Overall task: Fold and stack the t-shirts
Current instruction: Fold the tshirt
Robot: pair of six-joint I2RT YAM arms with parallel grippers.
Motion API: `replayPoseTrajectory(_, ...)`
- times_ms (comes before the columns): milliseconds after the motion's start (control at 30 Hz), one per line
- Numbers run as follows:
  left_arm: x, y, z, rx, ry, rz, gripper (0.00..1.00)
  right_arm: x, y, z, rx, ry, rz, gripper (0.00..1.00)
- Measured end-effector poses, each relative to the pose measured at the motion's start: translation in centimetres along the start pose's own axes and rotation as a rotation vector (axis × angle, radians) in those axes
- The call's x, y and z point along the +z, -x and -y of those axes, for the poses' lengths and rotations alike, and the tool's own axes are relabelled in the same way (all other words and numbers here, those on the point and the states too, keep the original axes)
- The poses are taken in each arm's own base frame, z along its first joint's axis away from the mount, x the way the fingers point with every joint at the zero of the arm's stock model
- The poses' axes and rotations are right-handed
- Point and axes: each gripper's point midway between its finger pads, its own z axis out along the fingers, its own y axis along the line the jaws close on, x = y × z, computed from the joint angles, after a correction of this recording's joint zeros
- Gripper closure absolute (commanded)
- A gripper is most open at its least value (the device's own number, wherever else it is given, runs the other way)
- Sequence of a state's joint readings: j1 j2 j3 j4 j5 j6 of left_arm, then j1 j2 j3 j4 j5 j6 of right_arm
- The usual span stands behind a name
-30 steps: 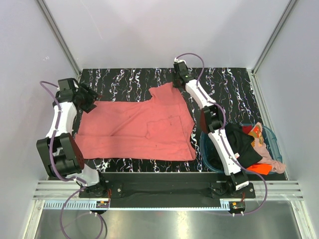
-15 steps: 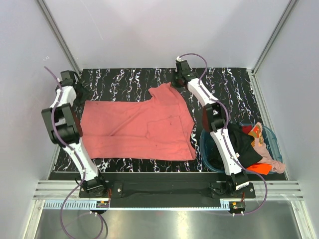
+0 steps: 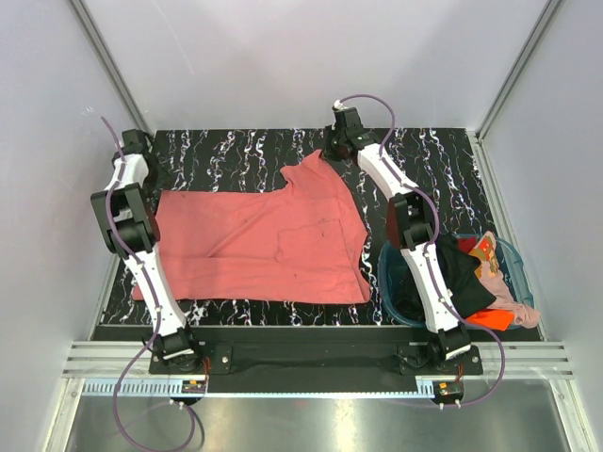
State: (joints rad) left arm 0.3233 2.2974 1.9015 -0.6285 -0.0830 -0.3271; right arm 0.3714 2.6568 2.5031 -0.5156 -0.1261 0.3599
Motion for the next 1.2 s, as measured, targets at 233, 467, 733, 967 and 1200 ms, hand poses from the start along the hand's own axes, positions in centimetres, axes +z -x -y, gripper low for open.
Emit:
replayPoseTrajectory(233, 0.8, -1.0, 0.3, -0.042, -0.001, -0.058, 0.57, 0.2, -0.9, 0.6, 0.004, 0.001, -0.029, 1.0)
replayPoseTrajectory(467, 1.2, -1.0, 0.7, -0.066, -0.011, -0.076, 1.0, -0.2, -0.3, 1.4, 0.014, -0.002, -0.023, 1.0)
replayPoseTrajectory(733, 0.6, -1.5, 1.2, -0.09, -0.036, -0.106, 1.0, -2.0, 1.8, 1.4, 0.072, 0.031, -0.014, 1.0)
replayPoseTrajectory(967, -3.0, -1.8, 1.3, -0.093, -0.049, -0.146, 1.0, -7.7, 4.4, -0.3, 0.162, 0.079, -0.025, 1.0)
replayPoseTrajectory(1200, -9.3, -0.9, 0.7, -0.079, -0.059, -0.085, 1.0, -15.1, 5.2, -3.3, 0.2, 0.136, -0.043, 1.0)
